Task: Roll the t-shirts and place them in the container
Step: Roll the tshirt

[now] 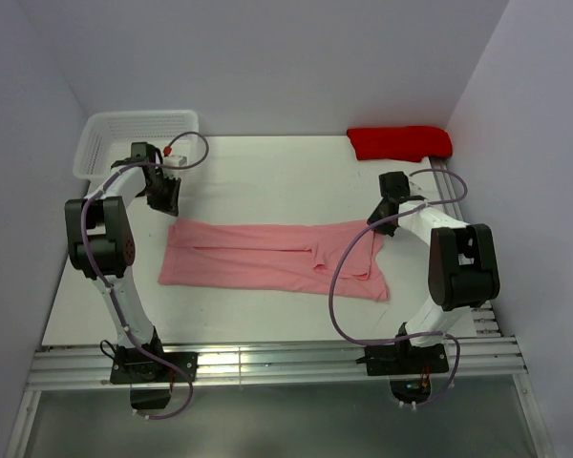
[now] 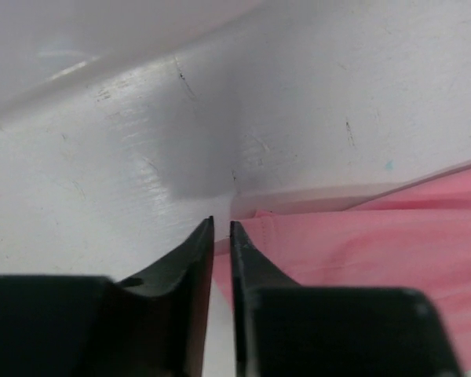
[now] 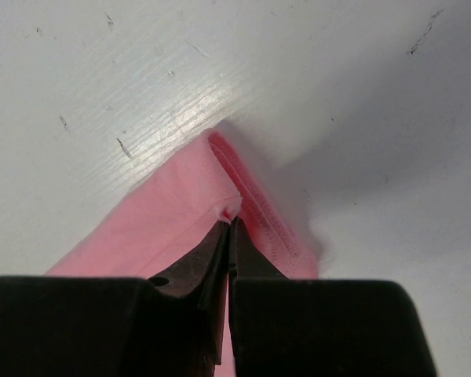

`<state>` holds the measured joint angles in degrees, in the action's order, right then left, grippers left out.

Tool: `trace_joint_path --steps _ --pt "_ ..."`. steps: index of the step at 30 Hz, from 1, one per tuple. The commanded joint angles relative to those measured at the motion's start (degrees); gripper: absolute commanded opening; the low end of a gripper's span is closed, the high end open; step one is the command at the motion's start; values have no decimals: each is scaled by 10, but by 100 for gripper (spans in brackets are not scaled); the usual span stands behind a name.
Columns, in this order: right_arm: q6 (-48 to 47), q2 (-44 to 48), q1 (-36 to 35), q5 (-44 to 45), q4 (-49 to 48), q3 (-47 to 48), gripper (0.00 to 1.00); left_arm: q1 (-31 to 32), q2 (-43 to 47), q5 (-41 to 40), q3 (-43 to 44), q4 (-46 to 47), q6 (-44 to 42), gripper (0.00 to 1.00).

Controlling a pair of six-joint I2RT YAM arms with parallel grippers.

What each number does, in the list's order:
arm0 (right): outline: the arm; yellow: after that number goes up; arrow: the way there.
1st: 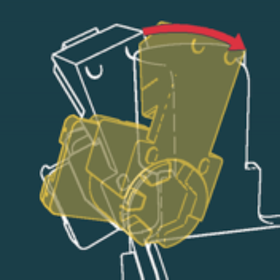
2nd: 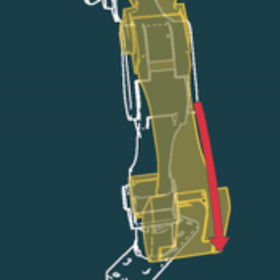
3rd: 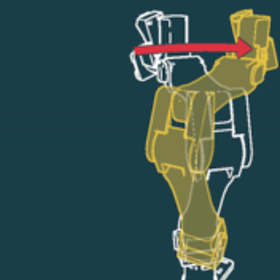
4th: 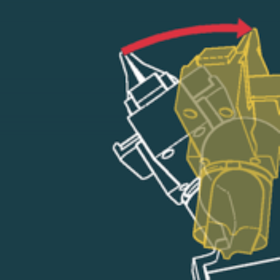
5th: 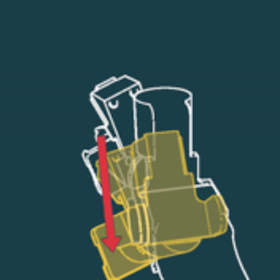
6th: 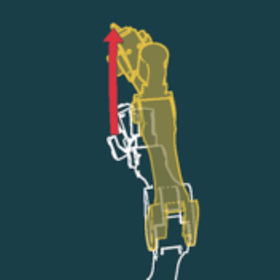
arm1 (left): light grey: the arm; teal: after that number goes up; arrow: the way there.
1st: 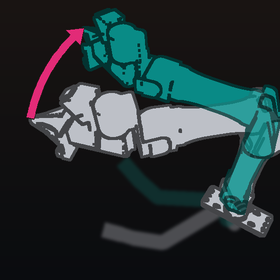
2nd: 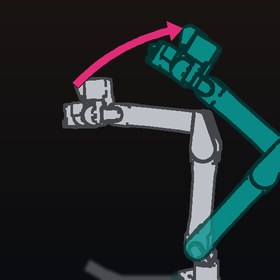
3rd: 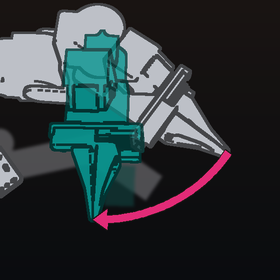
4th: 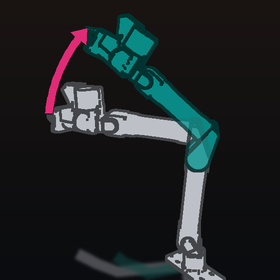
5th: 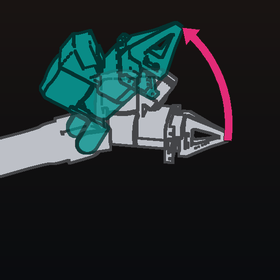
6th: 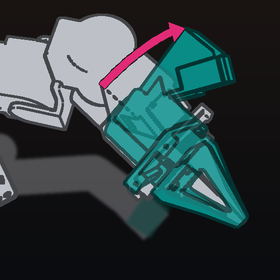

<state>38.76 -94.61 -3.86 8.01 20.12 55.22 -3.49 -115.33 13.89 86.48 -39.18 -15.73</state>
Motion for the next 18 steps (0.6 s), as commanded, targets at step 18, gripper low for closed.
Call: trace_joint_path --steps 18 --pt "-20 25 8 7 -1 15 5 2 99 36 -74 -75 -67 46"
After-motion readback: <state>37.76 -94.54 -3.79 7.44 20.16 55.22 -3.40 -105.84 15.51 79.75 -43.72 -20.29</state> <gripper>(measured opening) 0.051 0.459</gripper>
